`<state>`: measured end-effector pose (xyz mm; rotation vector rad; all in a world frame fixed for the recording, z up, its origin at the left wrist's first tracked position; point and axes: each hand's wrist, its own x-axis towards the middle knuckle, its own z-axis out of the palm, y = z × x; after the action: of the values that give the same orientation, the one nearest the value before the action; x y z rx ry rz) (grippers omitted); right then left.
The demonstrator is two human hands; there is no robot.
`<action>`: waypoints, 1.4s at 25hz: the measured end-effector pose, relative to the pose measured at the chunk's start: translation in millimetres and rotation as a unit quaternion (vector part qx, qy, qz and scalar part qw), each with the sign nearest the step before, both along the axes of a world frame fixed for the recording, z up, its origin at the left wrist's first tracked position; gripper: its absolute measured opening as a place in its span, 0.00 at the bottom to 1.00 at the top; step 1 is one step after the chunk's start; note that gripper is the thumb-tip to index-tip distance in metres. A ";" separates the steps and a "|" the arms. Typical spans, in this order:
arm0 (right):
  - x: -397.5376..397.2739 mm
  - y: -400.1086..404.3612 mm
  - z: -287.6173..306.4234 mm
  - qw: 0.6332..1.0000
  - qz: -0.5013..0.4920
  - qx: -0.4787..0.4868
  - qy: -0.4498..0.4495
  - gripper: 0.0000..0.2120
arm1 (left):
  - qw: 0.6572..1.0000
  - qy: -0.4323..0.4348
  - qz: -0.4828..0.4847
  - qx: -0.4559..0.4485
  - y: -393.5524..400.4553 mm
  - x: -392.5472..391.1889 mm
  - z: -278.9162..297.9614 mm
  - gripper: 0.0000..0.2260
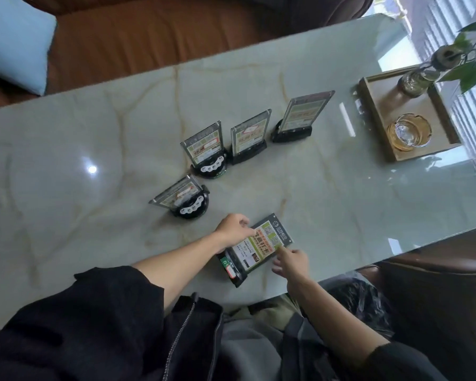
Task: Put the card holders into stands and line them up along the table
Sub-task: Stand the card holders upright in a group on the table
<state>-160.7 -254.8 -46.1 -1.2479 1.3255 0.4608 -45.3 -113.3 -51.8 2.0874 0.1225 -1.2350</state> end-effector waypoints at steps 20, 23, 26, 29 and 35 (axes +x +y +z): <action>147.4 -32.4 71.4 0.909 0.254 -0.165 -0.288 0.04 | 0.966 -0.185 0.152 -0.095 7.1 66.8 68.5 0.06; 160.0 -43.5 70.3 0.873 0.333 -0.180 -0.307 0.05 | 0.964 -0.187 0.173 -0.080 4.3 65.4 68.1 0.11; 164.0 -50.8 71.8 0.856 0.378 -0.185 -0.300 0.08 | 0.963 -0.170 0.199 -0.063 1.6 61.2 61.2 0.11; 163.2 -60.5 64.5 0.841 0.409 -0.177 -0.307 0.08 | 0.959 -0.153 0.232 -0.049 -5.4 53.1 68.0 0.10; 173.4 -78.7 65.0 0.808 0.464 -0.160 -0.326 0.12 | 0.955 -0.162 0.238 -0.069 -16.7 47.6 116.1 0.13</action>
<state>12.7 -333.5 18.9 -2.0855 0.1227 0.4089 2.3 -130.0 64.3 1.9540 0.3544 -0.5888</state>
